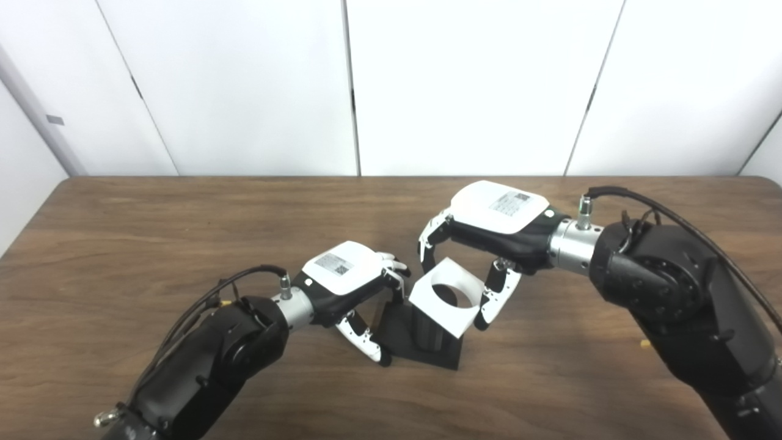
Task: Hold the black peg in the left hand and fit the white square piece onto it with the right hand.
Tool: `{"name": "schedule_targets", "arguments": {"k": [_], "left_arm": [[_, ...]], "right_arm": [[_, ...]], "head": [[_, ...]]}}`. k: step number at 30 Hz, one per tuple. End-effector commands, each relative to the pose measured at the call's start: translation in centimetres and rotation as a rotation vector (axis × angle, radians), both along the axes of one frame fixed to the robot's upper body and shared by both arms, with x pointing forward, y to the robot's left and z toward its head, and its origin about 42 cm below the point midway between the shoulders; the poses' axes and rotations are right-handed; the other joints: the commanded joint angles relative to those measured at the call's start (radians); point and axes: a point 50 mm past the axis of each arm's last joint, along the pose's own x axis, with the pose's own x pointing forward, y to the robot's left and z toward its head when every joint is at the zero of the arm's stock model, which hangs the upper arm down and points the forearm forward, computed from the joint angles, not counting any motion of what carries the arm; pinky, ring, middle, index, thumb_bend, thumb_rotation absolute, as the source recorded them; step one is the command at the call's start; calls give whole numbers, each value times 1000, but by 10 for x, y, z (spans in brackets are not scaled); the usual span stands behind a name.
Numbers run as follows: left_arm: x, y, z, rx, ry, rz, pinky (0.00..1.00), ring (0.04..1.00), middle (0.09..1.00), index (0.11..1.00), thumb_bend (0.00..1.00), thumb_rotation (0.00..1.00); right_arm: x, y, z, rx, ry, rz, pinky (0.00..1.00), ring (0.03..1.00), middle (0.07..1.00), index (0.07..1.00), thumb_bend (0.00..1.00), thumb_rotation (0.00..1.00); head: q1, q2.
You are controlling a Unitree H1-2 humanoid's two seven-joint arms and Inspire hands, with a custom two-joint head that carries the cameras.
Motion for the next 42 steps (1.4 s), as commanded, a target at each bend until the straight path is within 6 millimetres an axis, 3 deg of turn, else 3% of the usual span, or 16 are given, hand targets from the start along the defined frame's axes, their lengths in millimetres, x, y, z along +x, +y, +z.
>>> {"name": "schedule_targets", "arguments": {"k": [1,14,29,41,42], "left_arm": [[-13,-5,-24,102,68,-22,830,902,873,491,523,76],[-16,-7,-24,107,69,-27,838,903,880,491,523,76],[-16,-12,-24,101,72,-36,811,891,880,491,522,77],[-15,-13,-22,98,69,-30,814,896,877,491,522,78],[-15,-12,-22,96,70,-29,816,896,877,491,522,77]], "right_arm": [[5,2,14,28,-60,2,785,767,738,477,523,131],[12,8,4,45,-46,-1,778,758,735,477,523,131],[12,33,-9,29,-9,29,840,788,752,478,523,131],[10,39,-29,-93,82,24,860,794,766,490,524,147],[11,38,-30,-113,95,18,859,806,782,584,696,207]], "head": [[-1,1],[3,8],[5,15],[5,18],[5,19]]}}
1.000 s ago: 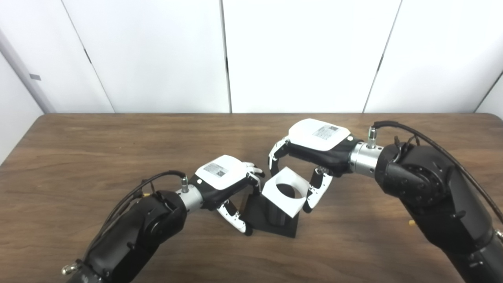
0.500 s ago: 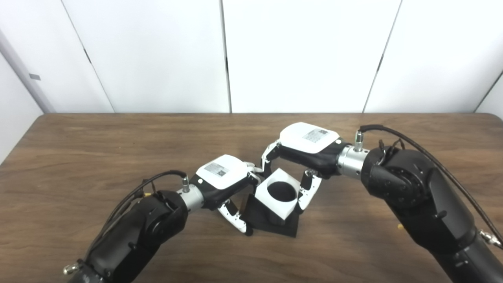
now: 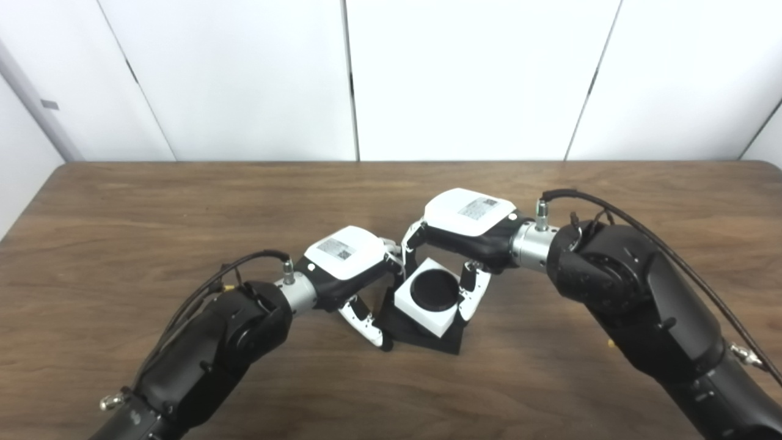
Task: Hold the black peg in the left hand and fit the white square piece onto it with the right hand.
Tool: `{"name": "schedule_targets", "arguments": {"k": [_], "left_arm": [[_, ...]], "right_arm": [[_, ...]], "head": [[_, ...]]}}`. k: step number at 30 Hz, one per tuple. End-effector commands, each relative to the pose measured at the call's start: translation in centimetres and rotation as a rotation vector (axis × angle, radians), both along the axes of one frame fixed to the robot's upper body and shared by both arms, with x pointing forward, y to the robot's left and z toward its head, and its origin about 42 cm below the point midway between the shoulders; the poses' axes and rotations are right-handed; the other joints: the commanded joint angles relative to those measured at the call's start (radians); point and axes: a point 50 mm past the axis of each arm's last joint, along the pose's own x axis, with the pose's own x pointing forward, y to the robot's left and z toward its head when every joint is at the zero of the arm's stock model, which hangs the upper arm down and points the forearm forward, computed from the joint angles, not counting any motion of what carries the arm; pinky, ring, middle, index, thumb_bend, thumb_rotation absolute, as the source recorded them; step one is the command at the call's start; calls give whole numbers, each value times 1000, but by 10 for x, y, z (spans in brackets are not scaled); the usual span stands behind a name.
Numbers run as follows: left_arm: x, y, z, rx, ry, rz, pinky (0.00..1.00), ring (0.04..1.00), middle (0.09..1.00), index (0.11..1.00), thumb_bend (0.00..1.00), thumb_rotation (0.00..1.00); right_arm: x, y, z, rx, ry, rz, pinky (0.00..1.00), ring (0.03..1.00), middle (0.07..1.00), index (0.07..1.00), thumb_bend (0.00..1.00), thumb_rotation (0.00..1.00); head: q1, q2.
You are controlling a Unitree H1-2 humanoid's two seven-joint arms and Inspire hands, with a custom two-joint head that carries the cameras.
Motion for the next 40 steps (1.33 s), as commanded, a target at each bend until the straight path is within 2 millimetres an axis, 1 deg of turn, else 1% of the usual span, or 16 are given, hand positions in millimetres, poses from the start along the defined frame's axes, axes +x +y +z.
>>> {"name": "schedule_targets", "arguments": {"k": [1,3,5,9,17,22,27,31,33,36,40], "left_arm": [[-13,-8,-23,85,66,-33,818,896,877,491,522,77],[-13,-7,-23,87,63,-35,818,895,877,491,522,77],[-13,-6,-22,87,62,-34,818,894,878,491,522,78],[-13,-5,-21,89,63,-30,819,894,875,491,522,77],[-13,-2,-21,85,64,-27,810,893,873,490,523,76],[-13,1,-21,91,67,-21,818,897,873,491,522,77],[-13,4,-21,89,68,-21,809,894,873,491,523,76],[-13,4,-20,94,60,-26,806,890,870,491,523,77],[-13,4,-19,96,58,-28,809,890,871,491,522,77],[-12,5,-19,91,56,-29,805,886,868,491,522,77],[-11,6,-19,91,58,-25,799,888,866,491,522,77]], "right_arm": [[0,6,11,-30,1,22,859,814,792,643,804,245],[0,4,11,-63,14,8,854,831,817,722,888,284],[0,1,10,-70,21,-2,838,839,833,759,924,275],[1,-5,10,-61,25,-21,833,841,844,787,935,234],[5,-23,17,-55,11,-73,840,851,860,830,932,229],[9,-43,27,-24,-43,-133,761,812,833,803,882,122],[13,-63,37,10,-77,-211,737,798,822,792,845,74],[15,-79,43,59,-101,-262,708,787,817,783,838,56],[17,-89,46,81,-113,-285,686,775,808,775,834,58],[17,-103,49,109,-120,-333,679,780,803,762,821,64],[17,-116,47,147,-132,-392,644,766,796,752,806,66]], "head": [[-1,1],[-3,0],[-5,1],[-10,1],[-11,2],[-14,3],[-18,5],[-28,6],[-31,6],[-33,7],[-35,6]]}}
